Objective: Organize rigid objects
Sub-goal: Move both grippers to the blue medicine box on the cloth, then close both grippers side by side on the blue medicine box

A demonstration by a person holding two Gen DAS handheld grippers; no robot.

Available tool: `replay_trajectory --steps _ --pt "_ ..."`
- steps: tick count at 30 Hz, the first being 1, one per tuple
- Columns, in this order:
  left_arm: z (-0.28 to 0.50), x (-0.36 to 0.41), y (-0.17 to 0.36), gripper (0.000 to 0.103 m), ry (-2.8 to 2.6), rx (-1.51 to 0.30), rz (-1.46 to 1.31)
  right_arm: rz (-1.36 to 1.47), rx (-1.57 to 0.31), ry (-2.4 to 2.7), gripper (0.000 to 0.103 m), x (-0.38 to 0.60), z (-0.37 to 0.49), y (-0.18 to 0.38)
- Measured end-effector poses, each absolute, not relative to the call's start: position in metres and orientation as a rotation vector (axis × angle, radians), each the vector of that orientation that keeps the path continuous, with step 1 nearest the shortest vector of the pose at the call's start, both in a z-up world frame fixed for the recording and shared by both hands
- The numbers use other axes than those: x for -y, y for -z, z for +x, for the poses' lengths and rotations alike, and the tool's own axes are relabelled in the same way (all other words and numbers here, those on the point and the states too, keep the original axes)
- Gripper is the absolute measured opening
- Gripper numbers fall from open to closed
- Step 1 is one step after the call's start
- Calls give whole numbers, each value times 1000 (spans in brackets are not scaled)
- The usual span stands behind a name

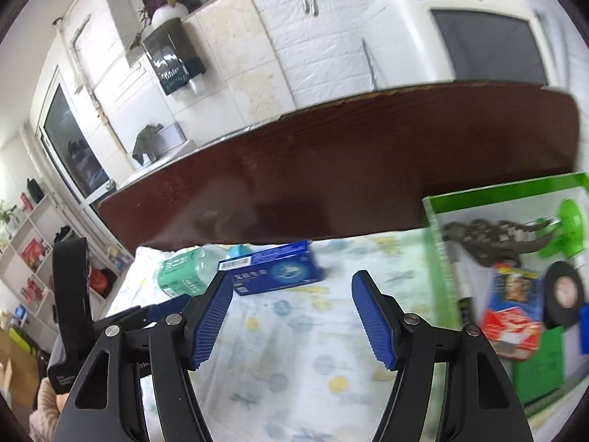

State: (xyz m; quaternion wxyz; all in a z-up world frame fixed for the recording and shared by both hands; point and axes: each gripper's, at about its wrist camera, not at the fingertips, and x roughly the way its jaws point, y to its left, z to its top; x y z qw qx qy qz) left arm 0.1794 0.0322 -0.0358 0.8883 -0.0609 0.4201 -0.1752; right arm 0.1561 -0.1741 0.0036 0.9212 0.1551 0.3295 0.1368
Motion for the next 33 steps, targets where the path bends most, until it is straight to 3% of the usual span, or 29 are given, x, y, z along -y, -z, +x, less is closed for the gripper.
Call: replay_trajectory --steps 9,21,33 --pt "213 -24 48 59 446 -856 -78 380 -744 -220 69 153 206 26" --pt "246 -15 70 41 470 -898 -95 448 -805 -247 69 163 241 51" --pt "268 -11 72 41 468 -919 -108 362 -835 -279 69 161 252 58"
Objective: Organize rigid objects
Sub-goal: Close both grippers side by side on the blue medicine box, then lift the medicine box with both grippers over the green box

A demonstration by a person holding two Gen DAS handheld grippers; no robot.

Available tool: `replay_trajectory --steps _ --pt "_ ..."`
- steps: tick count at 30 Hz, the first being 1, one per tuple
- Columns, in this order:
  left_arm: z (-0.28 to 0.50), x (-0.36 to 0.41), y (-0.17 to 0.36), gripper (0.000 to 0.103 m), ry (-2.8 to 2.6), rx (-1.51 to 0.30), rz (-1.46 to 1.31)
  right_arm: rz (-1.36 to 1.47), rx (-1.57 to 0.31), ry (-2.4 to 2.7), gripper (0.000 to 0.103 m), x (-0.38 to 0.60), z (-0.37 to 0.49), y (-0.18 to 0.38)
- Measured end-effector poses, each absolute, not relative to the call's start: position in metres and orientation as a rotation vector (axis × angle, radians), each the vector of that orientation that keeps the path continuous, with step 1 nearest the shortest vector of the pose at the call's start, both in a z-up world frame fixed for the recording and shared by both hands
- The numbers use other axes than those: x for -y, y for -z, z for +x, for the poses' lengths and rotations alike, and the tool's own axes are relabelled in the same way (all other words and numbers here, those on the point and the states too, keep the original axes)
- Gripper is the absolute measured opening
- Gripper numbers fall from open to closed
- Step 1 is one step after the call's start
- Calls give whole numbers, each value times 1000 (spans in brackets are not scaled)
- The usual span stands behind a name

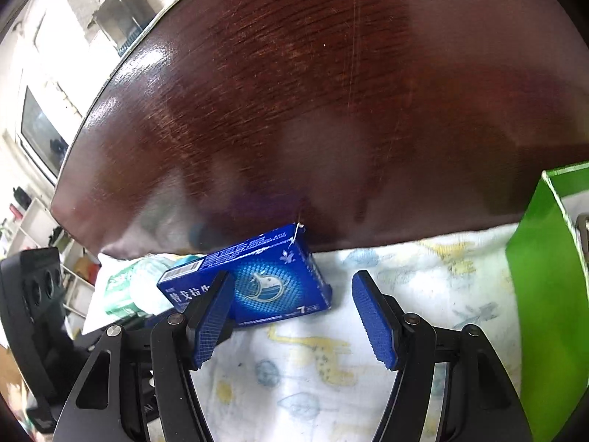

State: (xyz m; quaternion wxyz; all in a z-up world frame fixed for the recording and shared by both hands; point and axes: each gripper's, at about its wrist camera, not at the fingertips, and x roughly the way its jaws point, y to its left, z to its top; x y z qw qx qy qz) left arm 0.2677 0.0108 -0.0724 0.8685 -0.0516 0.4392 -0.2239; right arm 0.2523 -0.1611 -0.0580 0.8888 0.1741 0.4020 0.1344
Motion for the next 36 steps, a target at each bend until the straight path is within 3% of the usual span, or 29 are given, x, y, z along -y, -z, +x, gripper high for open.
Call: replay_trajectory --steps 6,8,14,23,36 --pt "279 -12 73 44 470 -923 -116 343 -828 -341 69 159 257 58" --pt "280 -12 73 44 472 -923 -114 361 -835 -387 64 156 260 62" --pt "277 -9 76 44 460 -917 -98 268 -828 -399 62 142 258 63" --pt "263 -2 65 44 446 -889 -65 256 -841 -361 47 137 251 55" --pt "212 22 8 45 486 -750 22 294 -731 -331 47 163 203 6"
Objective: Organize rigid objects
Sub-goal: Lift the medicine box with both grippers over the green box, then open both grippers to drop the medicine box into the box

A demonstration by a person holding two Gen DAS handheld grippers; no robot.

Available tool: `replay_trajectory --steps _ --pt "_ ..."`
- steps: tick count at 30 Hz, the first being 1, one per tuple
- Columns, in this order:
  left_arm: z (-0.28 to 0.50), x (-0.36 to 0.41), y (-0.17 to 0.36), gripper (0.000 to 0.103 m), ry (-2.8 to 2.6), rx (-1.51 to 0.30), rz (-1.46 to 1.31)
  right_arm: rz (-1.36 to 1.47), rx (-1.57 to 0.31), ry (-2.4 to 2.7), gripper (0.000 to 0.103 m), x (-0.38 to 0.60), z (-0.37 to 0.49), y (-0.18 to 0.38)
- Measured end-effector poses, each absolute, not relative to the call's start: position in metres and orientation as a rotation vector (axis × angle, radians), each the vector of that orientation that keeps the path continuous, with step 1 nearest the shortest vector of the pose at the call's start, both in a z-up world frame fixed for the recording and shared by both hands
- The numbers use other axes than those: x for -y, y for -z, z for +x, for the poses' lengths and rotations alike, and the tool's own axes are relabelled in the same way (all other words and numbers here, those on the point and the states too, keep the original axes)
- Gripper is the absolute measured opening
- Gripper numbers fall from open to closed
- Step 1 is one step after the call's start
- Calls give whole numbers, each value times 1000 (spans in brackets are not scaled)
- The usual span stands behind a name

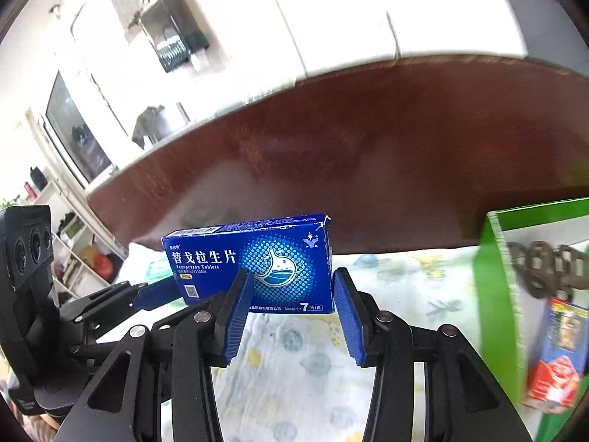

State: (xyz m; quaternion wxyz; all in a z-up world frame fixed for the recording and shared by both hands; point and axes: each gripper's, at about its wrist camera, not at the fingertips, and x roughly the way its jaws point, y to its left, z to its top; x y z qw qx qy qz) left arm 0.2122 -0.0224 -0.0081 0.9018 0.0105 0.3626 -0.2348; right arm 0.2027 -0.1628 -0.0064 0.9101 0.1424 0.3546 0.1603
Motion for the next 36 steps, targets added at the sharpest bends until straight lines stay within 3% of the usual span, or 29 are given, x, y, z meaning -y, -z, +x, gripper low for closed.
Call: replay_trajectory --steps 17,26,36 --pt "151 162 -50 45 738 -648 153 380 -563 -115 47 301 97 -37" --pt "143 245 -41 46 827 -687 219 434 -560 4 47 377 70 -25" --pt "151 261 -16 46 783 -784 248 437 -571 105 47 399 68 -11"
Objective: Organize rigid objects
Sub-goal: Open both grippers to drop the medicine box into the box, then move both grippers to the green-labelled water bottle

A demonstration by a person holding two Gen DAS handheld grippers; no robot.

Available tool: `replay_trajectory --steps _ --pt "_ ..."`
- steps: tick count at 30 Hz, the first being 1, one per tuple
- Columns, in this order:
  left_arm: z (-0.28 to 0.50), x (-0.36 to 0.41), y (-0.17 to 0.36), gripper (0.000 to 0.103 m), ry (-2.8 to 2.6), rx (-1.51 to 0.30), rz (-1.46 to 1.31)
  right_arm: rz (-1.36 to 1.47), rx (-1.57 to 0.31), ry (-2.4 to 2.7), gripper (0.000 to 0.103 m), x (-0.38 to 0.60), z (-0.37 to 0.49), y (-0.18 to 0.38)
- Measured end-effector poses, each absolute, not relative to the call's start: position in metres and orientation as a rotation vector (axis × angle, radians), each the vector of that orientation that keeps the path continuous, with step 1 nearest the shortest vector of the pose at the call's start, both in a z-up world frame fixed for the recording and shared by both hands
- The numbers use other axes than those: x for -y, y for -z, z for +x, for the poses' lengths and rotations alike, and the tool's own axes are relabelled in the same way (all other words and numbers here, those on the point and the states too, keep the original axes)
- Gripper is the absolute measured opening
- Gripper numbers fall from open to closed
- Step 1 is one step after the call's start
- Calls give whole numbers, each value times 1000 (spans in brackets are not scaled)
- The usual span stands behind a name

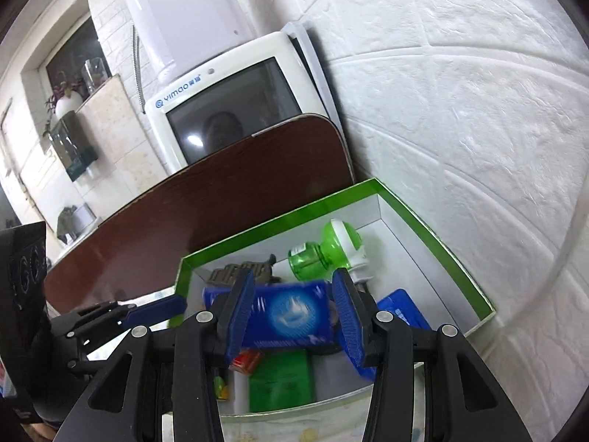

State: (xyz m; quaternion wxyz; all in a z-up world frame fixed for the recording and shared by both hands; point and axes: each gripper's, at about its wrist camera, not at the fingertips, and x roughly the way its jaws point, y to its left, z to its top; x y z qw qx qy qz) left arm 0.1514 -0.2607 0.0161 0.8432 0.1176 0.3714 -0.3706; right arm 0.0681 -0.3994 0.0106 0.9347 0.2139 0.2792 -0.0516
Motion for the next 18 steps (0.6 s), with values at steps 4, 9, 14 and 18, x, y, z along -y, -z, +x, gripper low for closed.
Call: replay_trajectory --steps 4,9,14,18 --pt "155 245 -15 48 741 -795 223 461 -578 97 47 402 66 -7" --pt "156 216 -22 53 692 -773 183 469 -581 74 47 394 69 -10" --pt "158 180 -24 55 623 -756 164 427 -579 3 47 364 77 -20" --pt "161 143 -24 58 559 -749 128 387 -586 -69 47 332 88 -27"
